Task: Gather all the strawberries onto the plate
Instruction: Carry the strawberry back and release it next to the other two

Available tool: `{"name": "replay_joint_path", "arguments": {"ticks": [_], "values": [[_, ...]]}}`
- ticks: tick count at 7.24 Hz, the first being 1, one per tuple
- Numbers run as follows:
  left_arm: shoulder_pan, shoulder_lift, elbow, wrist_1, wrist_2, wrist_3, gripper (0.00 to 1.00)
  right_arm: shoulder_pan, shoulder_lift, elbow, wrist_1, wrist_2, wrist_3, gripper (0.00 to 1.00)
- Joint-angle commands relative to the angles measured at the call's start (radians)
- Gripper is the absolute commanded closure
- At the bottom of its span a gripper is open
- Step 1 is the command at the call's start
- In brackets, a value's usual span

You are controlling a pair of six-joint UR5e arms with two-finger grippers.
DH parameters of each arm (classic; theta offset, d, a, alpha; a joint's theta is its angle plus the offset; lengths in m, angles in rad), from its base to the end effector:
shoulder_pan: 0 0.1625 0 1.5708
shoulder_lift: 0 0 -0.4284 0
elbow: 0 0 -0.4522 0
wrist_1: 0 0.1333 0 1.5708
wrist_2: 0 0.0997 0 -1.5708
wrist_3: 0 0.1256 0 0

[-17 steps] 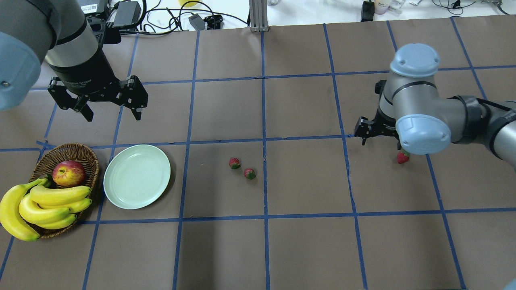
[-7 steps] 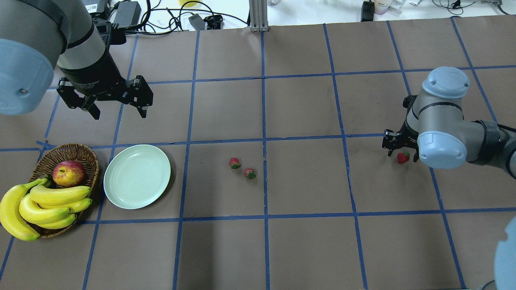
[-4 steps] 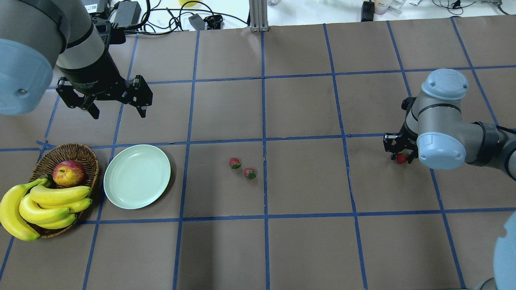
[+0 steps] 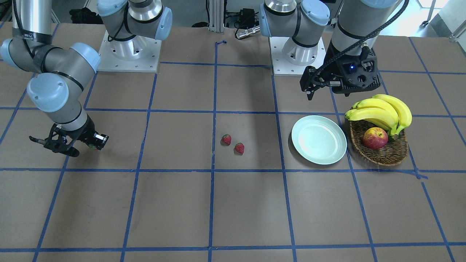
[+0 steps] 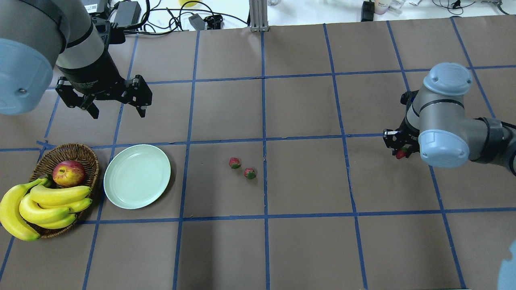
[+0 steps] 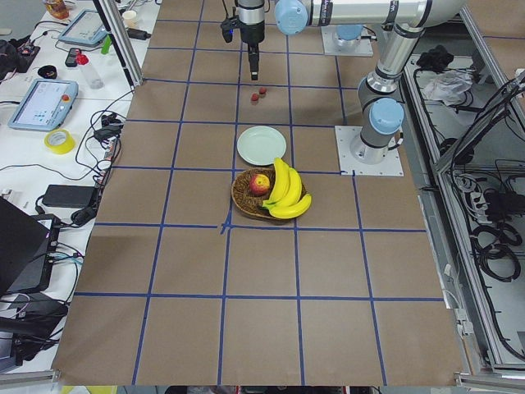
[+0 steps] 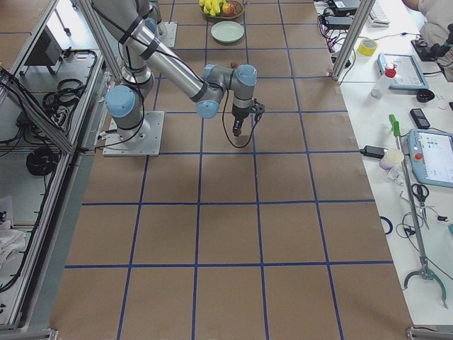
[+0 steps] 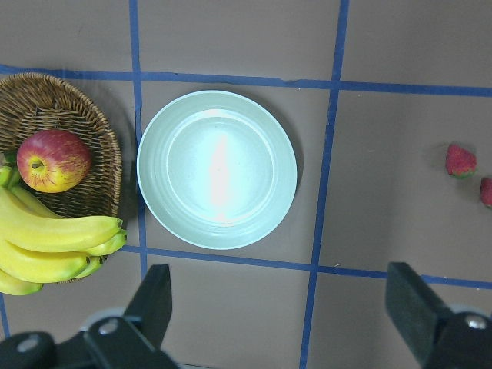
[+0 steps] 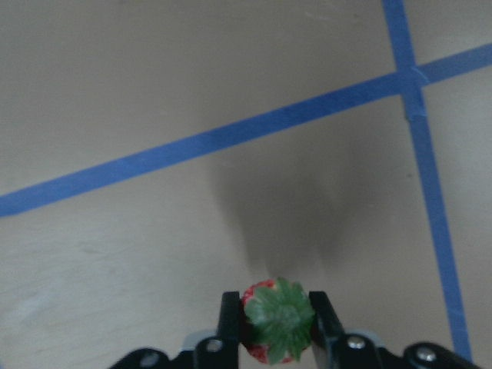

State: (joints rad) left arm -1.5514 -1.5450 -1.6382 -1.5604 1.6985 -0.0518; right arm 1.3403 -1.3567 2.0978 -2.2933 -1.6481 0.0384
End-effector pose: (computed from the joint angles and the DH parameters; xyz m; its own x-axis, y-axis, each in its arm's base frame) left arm -0.1069 -0.5387 0.4443 -0.9894 -0.0670 -0.1287 -0.0707 0.9972 0.0246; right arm 0.0011 -0.5364 0.1488 -0.9615 0.2636 0.0779 0.2655 0.9640 0.0156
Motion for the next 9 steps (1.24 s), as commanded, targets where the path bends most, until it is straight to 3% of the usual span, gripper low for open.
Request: {"name": "replay_joint_path", "arguments": {"ticks": [1,2,4,8,9], "values": [[0.001,0.002,0.003,0.005,0.0,0.0,0.0,0.267,-0.027,-0.103,0.031,0.057,0.169,1.0],[0.001,0.002,-0.002,0.005,0.001,-0.002,0.0,0.419,0.011,-0.154,0.031,0.074,0.427,1.0],[0.001,0.002,0.0,0.005,0.0,-0.009,0.0,0.583,0.143,-0.17,-0.102,0.147,0.698,1.0],[0.001,0.003,0.001,0.007,0.001,-0.013,0.0,0.649,0.229,-0.269,-0.103,0.151,0.813,1.0],[-0.001,0.006,0.0,0.007,0.001,-0.013,0.0,0.649,0.249,-0.288,-0.104,0.206,0.833,1.0]]}}
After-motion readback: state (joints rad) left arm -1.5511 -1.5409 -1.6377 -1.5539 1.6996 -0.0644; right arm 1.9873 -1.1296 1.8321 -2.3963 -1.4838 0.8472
